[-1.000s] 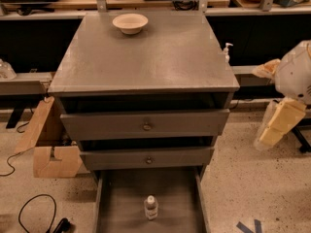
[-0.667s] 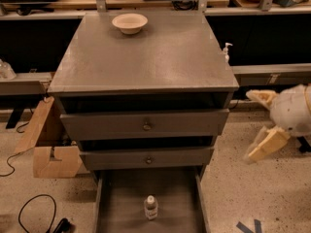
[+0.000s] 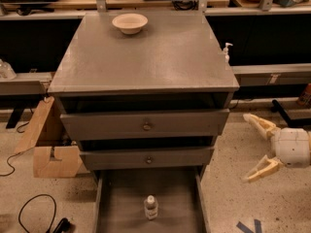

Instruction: Pick blue plastic bottle from bottom drawer and place on counter

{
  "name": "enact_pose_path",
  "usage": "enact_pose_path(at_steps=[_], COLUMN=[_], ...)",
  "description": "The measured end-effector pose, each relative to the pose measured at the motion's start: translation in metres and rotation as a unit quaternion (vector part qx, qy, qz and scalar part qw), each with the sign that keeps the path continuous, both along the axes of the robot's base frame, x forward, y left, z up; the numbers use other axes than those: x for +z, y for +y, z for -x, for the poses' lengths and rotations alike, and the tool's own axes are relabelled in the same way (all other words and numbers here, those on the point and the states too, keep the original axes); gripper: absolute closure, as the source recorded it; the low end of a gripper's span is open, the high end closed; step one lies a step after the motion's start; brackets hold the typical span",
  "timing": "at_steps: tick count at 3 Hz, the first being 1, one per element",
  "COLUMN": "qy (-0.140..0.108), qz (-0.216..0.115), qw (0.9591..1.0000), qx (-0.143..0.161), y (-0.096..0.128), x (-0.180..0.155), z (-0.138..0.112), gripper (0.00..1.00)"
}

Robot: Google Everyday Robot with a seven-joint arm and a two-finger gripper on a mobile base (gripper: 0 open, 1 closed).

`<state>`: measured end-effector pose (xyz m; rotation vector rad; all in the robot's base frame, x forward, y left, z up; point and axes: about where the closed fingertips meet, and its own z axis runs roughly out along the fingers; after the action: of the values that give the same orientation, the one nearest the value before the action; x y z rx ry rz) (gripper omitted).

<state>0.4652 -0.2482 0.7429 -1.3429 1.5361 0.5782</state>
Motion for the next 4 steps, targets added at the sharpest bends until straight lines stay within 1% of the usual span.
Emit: enact_pose_path(at_steps=[1,2,3,4], qy=[0.002,0.011,0.017,0.026], qz=[-0.001,-0.012,-0.060,-0.085], qw=[1.0000,0.9999,0.9980,0.9958], qx=[-0.001,-0.003,0.009,0.023], y=[0.001,0.017,0.055,0.078], x=[0.001,-0.040,-0.147,-0.219], z=[0.000,0.000,0.004,0.005], gripper=[0.00,0.00,0.00,0.00])
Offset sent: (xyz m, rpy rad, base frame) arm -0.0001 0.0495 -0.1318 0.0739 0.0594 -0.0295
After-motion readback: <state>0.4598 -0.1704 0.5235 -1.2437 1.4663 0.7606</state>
